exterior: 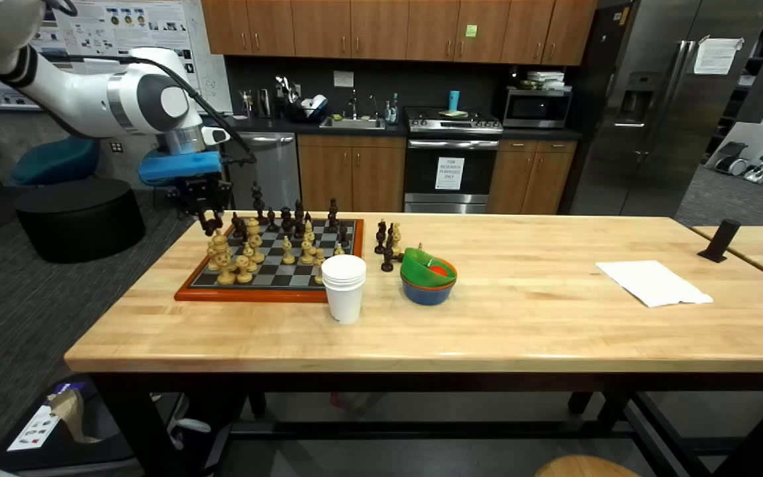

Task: Pick up the fallen black chess piece and move it to the left

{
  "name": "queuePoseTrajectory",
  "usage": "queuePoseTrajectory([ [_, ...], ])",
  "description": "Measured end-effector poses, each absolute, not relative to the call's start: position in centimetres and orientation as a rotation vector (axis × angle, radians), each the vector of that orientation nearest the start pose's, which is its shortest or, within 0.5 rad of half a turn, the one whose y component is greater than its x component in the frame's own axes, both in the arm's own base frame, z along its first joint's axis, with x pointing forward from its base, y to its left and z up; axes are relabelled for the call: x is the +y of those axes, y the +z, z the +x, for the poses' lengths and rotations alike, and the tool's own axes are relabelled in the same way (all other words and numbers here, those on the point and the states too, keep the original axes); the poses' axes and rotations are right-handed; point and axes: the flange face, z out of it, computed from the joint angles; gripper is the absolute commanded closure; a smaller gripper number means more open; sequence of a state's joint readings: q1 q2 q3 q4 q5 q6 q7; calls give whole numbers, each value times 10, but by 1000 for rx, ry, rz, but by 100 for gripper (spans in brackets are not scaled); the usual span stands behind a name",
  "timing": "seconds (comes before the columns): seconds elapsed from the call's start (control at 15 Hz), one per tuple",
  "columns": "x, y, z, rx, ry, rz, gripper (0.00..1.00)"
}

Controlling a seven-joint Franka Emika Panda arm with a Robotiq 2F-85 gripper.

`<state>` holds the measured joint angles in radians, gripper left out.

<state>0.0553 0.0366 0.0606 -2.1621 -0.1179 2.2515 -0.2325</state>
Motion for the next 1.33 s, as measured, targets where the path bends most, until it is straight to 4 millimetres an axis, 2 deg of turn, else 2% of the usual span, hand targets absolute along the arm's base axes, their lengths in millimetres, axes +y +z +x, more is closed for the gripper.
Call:
queuePoseTrajectory([
  [0.33, 42, 364, 561, -685, -29, -3157, 93],
  [0.67, 29, 351, 567, -688, 8, -3153, 93],
  [1.33, 21, 330, 569, -683, 61, -3145, 93],
])
